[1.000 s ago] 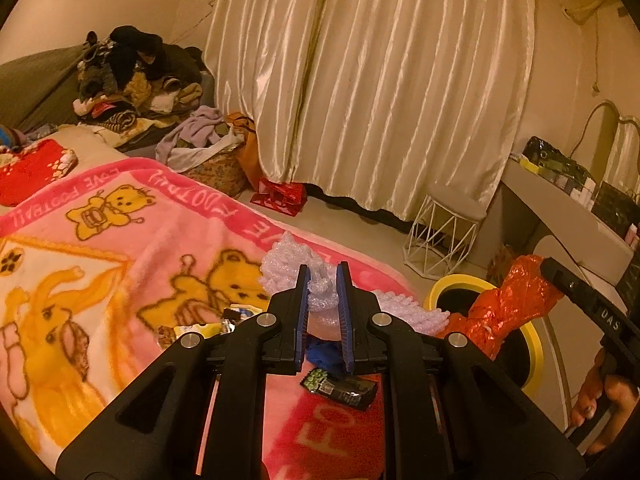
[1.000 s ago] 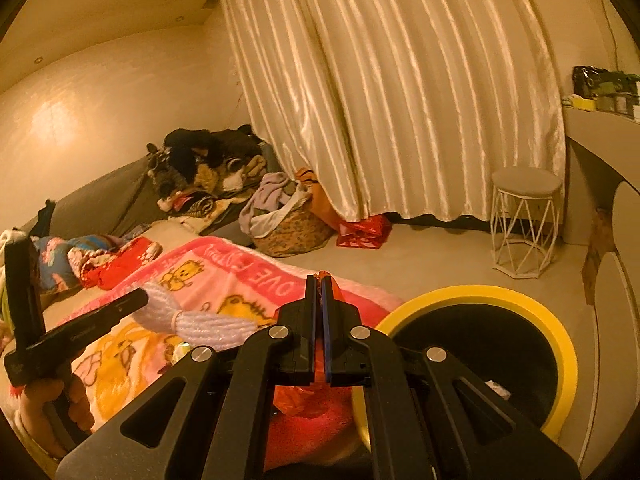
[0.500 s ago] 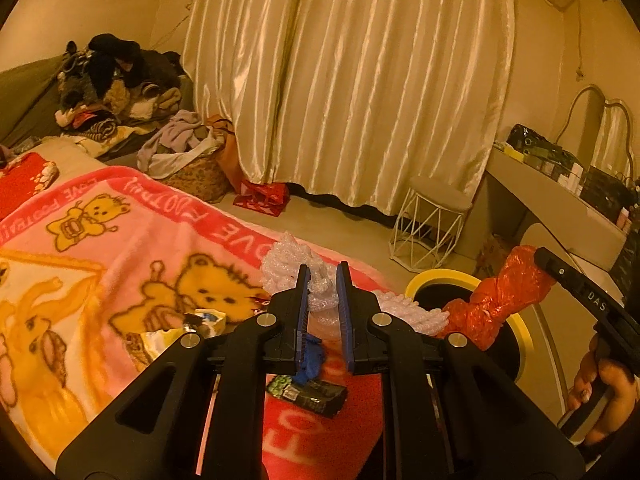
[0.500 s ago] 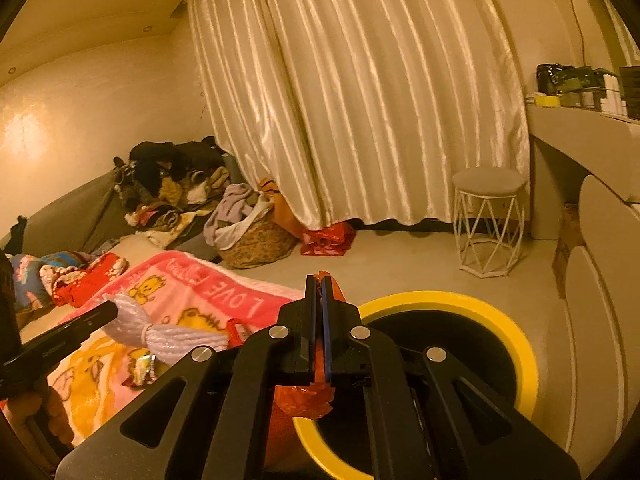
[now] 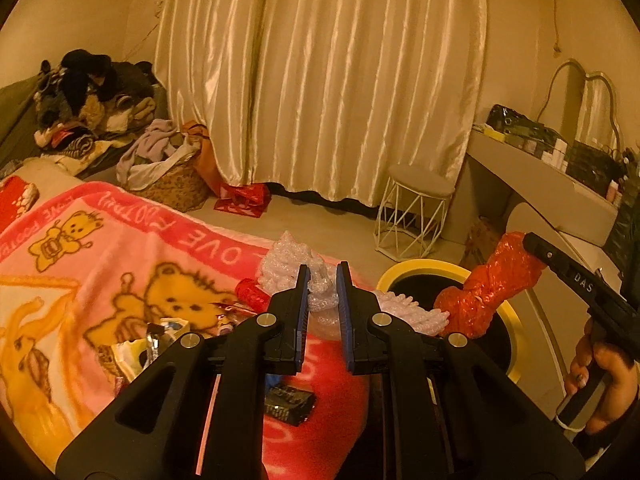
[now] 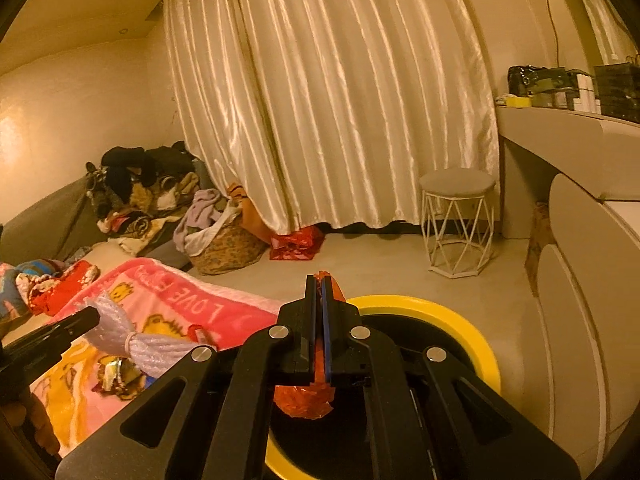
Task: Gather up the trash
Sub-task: 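Carry the mesh sleeve and orange-red bag with both tools over the bin, then open both tools to drop the sleeve and bag into the bin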
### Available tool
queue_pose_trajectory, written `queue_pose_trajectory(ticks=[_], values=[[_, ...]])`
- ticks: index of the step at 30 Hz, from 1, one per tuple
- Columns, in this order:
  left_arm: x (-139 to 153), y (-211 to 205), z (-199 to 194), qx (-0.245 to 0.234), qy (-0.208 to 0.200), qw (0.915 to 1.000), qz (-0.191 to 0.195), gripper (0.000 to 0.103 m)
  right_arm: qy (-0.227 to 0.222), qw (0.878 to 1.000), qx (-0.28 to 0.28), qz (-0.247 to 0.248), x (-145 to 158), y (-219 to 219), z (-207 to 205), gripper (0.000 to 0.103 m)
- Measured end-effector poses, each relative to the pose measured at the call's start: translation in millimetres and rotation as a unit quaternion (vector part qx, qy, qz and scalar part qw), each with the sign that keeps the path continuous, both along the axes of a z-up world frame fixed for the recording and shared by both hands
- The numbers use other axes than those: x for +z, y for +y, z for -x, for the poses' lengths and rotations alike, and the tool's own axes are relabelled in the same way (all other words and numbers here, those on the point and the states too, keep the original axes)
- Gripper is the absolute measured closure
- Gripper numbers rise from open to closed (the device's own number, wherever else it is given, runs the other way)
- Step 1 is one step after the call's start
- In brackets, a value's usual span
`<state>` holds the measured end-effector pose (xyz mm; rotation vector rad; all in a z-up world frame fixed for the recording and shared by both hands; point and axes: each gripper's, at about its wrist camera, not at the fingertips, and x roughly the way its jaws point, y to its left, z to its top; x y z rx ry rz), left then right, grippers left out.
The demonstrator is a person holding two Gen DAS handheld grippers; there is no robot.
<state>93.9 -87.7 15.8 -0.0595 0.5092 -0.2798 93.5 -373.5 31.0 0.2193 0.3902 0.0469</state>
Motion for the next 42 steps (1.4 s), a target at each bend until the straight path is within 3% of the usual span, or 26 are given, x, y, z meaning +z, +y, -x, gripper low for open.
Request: queue_pose_trajectory(ticks=[26, 42], values=[[-29.2, -63.4, -7.3, -0.069, 0.013, 0.9961, -0.053, 0.093, 0.025, 0.998, -0.056, 0.004, -25.2, -28.8, -6.3, 0.100], [-60.2, -103.0, -22.6, -0.119, 0.048, 0.9890, -0.074, 0.093, 0.070, 0.994, -0.084, -0.005, -55.2, -48.9, -21.3, 0.100]])
